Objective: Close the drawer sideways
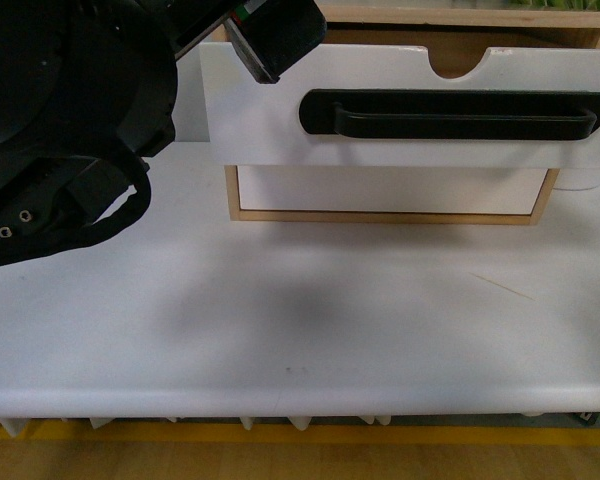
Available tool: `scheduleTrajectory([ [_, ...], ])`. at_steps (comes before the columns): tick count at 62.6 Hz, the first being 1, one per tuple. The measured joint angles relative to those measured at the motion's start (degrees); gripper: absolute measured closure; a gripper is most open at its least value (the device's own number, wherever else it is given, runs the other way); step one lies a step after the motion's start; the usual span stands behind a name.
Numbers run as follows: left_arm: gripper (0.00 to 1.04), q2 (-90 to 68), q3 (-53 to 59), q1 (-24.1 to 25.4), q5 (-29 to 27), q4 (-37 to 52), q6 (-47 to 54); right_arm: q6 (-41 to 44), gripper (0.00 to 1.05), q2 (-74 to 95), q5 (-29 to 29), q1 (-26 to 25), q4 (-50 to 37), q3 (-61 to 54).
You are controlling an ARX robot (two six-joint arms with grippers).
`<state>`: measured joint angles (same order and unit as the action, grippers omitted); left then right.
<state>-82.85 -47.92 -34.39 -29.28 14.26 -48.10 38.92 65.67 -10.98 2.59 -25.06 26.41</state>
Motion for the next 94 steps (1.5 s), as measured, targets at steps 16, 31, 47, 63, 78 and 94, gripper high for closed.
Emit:
scheduleTrajectory([
  [16,0.06,-2.8,-2.6,0.0,1.4,0.4,0.6,-0.2,0.09,7.9,1.5,1.5,-1.9,5.5],
  [31,0.06,-6.1,-5.7,0.0,3.0,0.7,1.8,-0.2,0.09,13.7,2.4,3.3,-2.9,10.6],
  [47,0.06,-13.1,-13.2,0.2,5.8,0.7,4.4,-0.3,0.09,20.7,3.6,4.3,-3.7,16.4],
  [63,0.06,-18.8,-20.0,1.6,8.7,-0.1,6.1,-0.4,0.09,26.1,4.1,4.4,-4.2,21.6],
  [78,0.06,-25.2,-28.5,3.6,11.6,-1.6,7.5,-0.6,0.09,31.7,5.0,4.0,-4.3,27.6],
  [94,0.06,-31.4,-37.5,4.8,13.9,-4.0,7.7,-2.5,0.09,37.8,7.0,3.1,-4.1,34.4],
])
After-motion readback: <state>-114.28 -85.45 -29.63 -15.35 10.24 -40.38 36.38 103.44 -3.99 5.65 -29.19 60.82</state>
